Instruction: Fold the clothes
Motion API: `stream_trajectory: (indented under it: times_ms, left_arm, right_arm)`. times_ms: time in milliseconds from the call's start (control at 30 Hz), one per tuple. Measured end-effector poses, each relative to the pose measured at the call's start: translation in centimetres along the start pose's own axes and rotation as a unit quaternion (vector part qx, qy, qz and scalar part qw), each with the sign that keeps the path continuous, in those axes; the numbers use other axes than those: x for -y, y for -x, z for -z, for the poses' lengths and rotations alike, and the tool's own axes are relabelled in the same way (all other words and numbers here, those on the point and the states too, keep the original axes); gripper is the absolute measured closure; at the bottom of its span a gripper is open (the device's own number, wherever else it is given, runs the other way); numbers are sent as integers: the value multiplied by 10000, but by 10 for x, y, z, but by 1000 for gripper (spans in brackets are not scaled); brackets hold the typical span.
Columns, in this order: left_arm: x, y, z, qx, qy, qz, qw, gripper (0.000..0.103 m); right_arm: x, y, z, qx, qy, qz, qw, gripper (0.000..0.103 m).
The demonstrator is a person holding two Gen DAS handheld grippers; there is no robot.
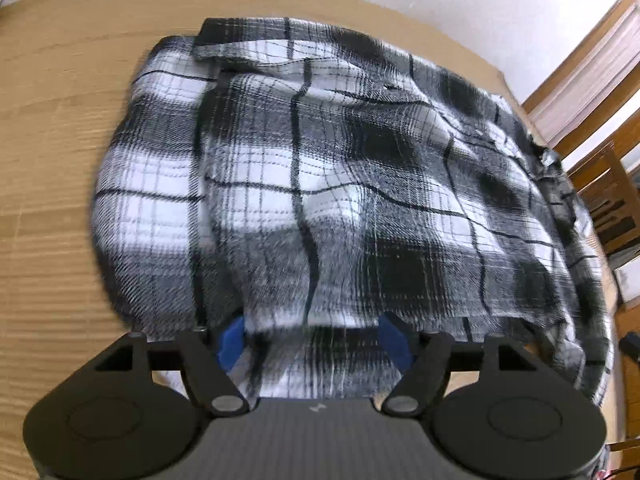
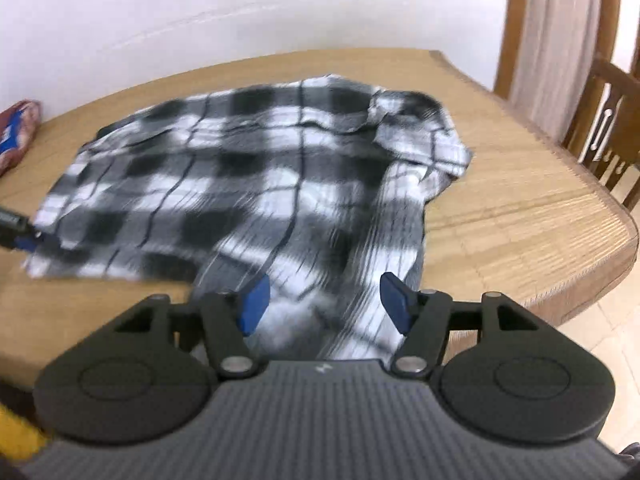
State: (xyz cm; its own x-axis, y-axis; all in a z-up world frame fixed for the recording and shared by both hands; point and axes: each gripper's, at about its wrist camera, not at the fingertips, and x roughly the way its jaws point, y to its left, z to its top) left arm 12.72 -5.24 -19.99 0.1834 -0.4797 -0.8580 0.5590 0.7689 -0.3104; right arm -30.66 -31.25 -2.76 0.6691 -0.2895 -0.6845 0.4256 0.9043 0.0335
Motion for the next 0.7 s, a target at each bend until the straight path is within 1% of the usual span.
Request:
stream_trajectory:
  times_ms: [33, 100, 133, 167, 200, 233, 300, 367, 400, 467, 500, 567, 600, 633, 667, 700]
  left_arm:
    - [3, -2, -2, 22, -19, -70, 10000, 30]
    - [9, -6, -6, 71, -31, -245, 9997, 37]
    - [12, -6, -6, 124, -43, -363, 9993, 63]
    - [14, -6, -7, 103, -1, -422, 9991, 93]
    - [13, -4, -7, 149, 141, -352, 9992, 92]
    - [12, -2, -6, 199, 288, -276, 9990, 93]
    - [16, 11, -6, 478, 434, -261, 9976, 93]
    - [15, 37, -9, 833, 684, -120, 9941, 93]
    - [15, 50, -11, 1010, 811, -48, 9916, 93]
    - [13, 85, -13, 1345, 1000, 109, 9858, 93]
    - [18, 101, -14, 1465, 1059, 118, 9835, 93]
    - [24, 137, -5, 1659, 1105, 35, 9799, 93]
    - [30, 150, 0, 1683, 1071, -27, 9799, 93]
    - [30, 158, 10, 1585, 1056, -146, 9816, 93]
    - [31, 165, 20, 1482, 1042, -267, 9831, 93]
    - [32, 165, 29, 1318, 1083, -382, 9846, 93]
  right_arm:
    - [2, -6, -4, 17, 11, 46, 10000, 40]
    - [8, -20, -14, 46, 139, 231, 9996, 40]
    - [11, -28, -19, 90, 239, 366, 9990, 40]
    - [17, -37, -26, 132, 341, 502, 9981, 40]
    - [26, -49, -34, 112, 411, 661, 9969, 40]
    - [35, -62, -42, -8, 426, 795, 9959, 40]
    - [50, -92, -55, -502, 388, 1066, 9923, 40]
    - [60, -114, -59, -829, 301, 1272, 9879, 40]
    - [63, -120, -58, -911, 241, 1258, 9876, 40]
    - [67, -123, -53, -1024, 64, 1019, 9895, 40]
    - [69, -123, -51, -1054, -31, 866, 9907, 40]
    - [70, -114, -49, -963, -166, 626, 9932, 42]
    - [70, -108, -48, -892, -209, 532, 9944, 44]
    - [71, -102, -48, -836, -229, 445, 9952, 55]
    - [72, -96, -47, -832, -201, 379, 9956, 70]
    - [72, -91, -45, -882, -129, 341, 9954, 75]
